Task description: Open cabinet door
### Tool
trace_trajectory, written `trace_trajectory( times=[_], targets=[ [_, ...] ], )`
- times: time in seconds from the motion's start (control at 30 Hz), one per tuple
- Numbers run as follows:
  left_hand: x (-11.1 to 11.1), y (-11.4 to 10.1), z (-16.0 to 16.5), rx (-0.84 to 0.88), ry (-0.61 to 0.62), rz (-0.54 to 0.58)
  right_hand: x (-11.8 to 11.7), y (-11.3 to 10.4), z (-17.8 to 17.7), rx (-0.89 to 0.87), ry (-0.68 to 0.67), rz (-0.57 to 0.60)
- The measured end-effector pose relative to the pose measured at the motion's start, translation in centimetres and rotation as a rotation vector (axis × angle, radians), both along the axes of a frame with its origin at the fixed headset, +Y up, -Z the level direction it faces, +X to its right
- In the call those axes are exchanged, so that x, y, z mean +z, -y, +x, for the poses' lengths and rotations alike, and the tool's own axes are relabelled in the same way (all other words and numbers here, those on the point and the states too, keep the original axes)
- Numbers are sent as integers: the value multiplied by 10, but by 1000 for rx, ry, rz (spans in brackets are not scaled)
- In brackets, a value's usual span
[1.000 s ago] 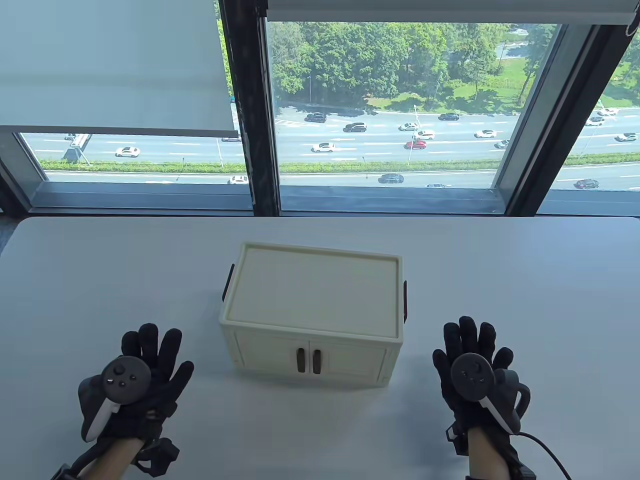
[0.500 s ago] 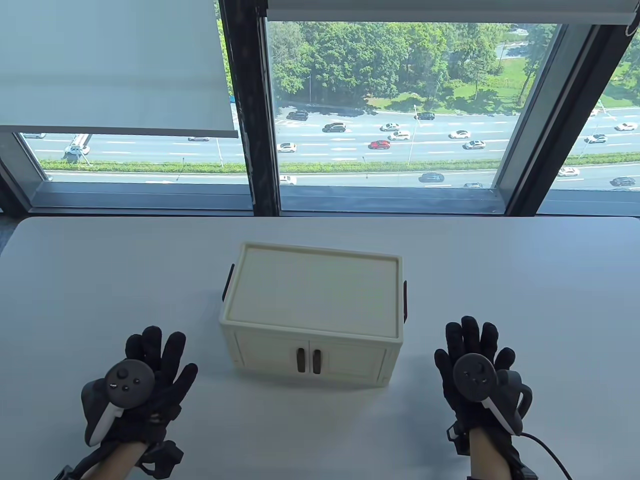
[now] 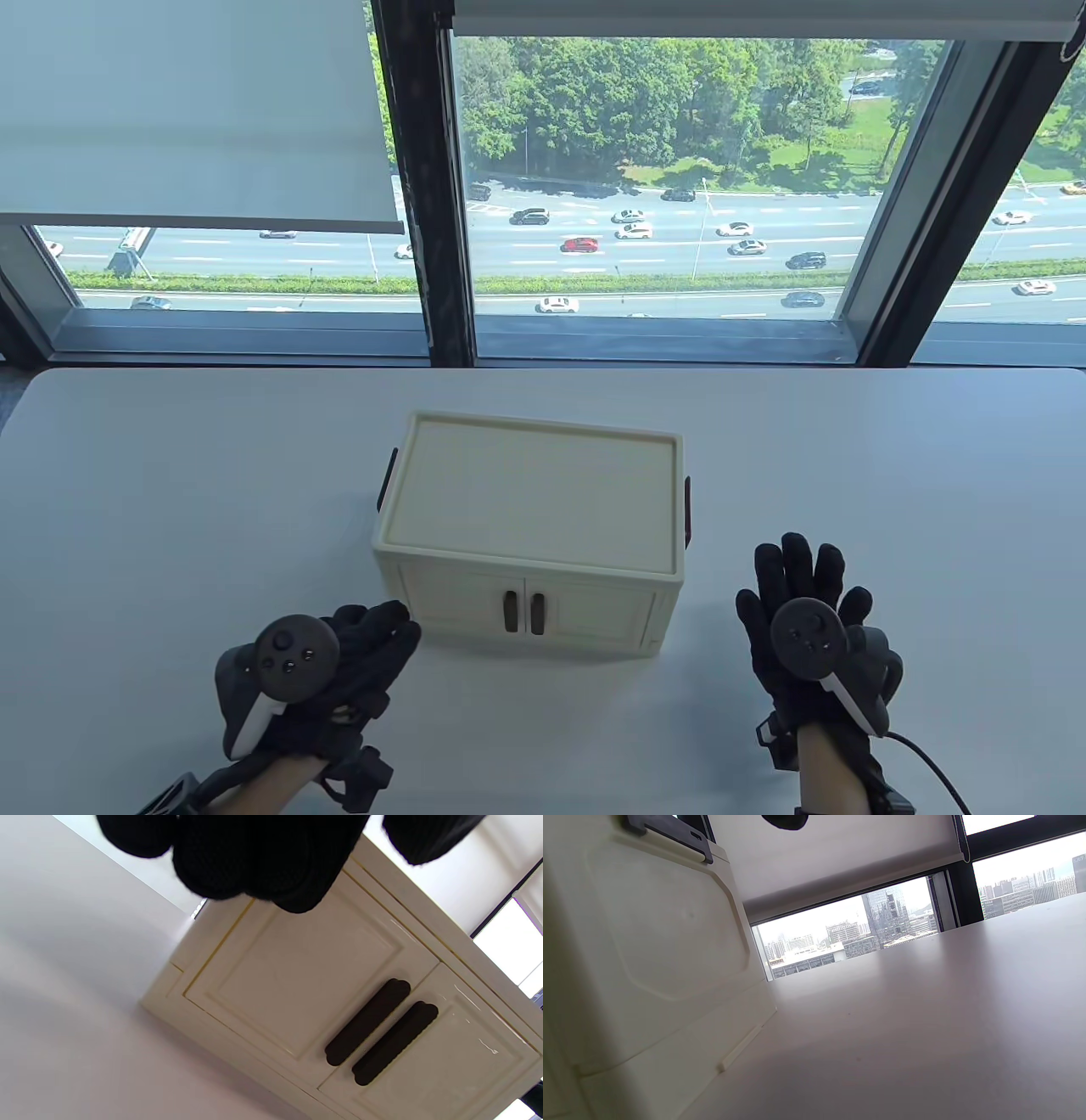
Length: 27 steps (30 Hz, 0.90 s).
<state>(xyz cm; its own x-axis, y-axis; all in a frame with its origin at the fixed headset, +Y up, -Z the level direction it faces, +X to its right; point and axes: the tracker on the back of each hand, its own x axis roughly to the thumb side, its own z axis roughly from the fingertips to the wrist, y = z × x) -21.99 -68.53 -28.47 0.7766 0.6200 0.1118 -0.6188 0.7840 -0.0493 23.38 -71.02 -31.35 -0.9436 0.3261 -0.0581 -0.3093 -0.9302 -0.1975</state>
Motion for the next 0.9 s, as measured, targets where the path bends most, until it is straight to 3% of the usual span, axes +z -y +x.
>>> trace_trajectory(
  times=[0.13, 0.37, 0.47, 0.7, 0.9],
  targets=[
    [-11, -3, 40, 10, 29, -62, 2, -1, 1, -26, -3, 5],
    [-35, -1, 79, -59, -51, -115, 1, -1, 0, -36, -21, 5],
    [-40, -1, 82, -54, -79, -144, 1, -1, 0, -40, -31, 5],
    [-48, 5, 78, 34, -129, -326, 0, -2, -4, -48, -49, 3],
    [-50, 20, 75, 130, -146, -431, 1, -2, -5, -53, -51, 3]
  ],
)
